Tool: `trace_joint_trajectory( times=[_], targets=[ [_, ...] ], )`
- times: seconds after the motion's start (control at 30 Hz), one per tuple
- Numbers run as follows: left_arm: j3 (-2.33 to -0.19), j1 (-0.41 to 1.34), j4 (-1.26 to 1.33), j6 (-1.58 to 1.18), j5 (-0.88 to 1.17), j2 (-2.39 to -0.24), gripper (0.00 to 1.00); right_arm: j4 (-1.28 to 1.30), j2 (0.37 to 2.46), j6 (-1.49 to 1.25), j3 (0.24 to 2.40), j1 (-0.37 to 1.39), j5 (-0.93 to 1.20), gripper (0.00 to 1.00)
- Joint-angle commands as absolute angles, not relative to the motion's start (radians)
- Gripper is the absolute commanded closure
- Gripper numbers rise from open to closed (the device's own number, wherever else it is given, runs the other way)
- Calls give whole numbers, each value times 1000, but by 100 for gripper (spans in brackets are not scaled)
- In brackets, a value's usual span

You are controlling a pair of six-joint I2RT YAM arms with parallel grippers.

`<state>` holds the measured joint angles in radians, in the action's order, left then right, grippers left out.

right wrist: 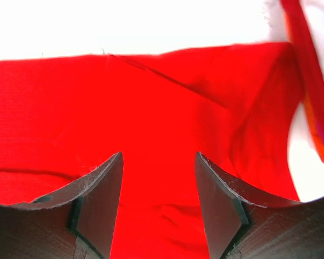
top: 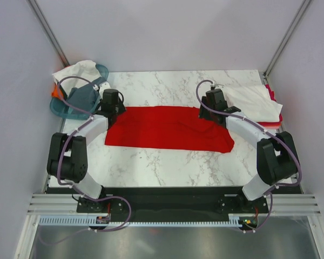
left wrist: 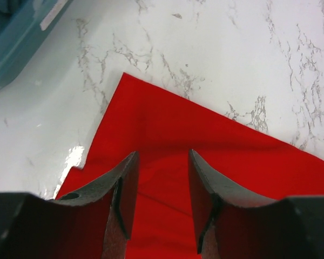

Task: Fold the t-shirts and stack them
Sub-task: Fold the tshirt

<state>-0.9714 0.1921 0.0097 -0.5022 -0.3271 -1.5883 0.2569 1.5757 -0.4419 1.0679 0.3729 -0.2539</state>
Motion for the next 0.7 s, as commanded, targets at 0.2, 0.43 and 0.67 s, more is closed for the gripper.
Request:
trace_joint_trajectory(
  times=[0.2,0.43,0.67],
  targets=[
    [-1106,193,-55,-569,-265,-1736,55,229,1721,-476,1187,282,-137,36],
    [-1233,140,-123,-647,-193,-1888,57,224,1821,-488,1235,232,-71,37],
    [-1318,104,-195,-718,-178,-1992,58,232,1770,-492,1129,232,-55,39]
  ],
)
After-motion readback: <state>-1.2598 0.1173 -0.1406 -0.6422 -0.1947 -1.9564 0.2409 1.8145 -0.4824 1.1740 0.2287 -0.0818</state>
